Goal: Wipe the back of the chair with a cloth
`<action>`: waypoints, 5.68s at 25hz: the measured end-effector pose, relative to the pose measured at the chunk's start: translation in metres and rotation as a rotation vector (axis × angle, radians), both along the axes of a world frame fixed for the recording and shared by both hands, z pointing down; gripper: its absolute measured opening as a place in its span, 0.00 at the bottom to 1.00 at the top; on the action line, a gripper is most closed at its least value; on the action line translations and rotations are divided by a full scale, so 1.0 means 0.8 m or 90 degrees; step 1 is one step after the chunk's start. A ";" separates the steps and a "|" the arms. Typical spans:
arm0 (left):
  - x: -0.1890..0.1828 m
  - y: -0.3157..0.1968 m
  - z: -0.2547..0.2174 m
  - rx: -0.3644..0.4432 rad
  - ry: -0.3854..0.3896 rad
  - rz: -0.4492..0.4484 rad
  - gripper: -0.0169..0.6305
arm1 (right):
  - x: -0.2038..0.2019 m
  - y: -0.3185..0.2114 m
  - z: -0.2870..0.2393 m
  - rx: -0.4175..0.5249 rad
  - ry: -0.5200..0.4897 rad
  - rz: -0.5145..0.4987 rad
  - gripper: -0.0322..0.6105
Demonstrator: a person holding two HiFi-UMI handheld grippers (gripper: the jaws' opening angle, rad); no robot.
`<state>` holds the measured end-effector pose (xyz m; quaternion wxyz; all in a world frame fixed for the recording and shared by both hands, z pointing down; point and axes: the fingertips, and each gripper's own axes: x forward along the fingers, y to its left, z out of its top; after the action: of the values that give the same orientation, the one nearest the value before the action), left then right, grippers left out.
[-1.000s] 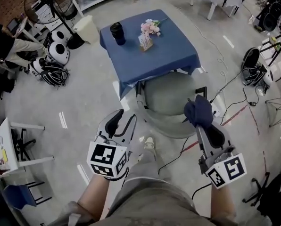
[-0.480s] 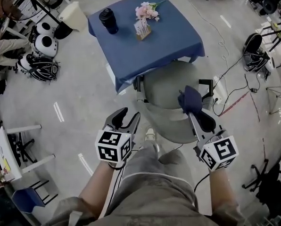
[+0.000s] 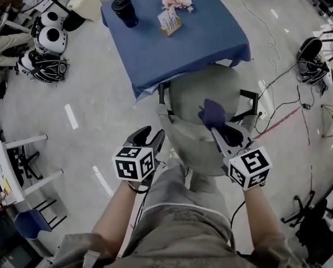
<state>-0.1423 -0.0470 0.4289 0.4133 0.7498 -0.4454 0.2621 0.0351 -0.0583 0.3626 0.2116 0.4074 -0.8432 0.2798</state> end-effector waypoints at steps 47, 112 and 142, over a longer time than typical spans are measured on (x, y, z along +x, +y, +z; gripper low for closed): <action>0.032 0.060 0.226 -0.303 0.097 -0.161 0.32 | -0.186 0.018 0.384 -0.363 0.044 -0.319 0.18; 0.030 0.057 0.234 -0.278 0.050 -0.143 0.32 | 0.094 0.205 0.310 -0.537 0.343 -0.707 0.17; 0.030 0.056 0.238 -0.280 0.030 -0.149 0.31 | -0.146 0.139 0.222 -0.348 0.010 -0.469 0.17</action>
<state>-0.1185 -0.0024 0.6193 0.6040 0.5913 -0.4515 0.2857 -0.0814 0.0528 0.5403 0.4033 0.0120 -0.8252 0.3952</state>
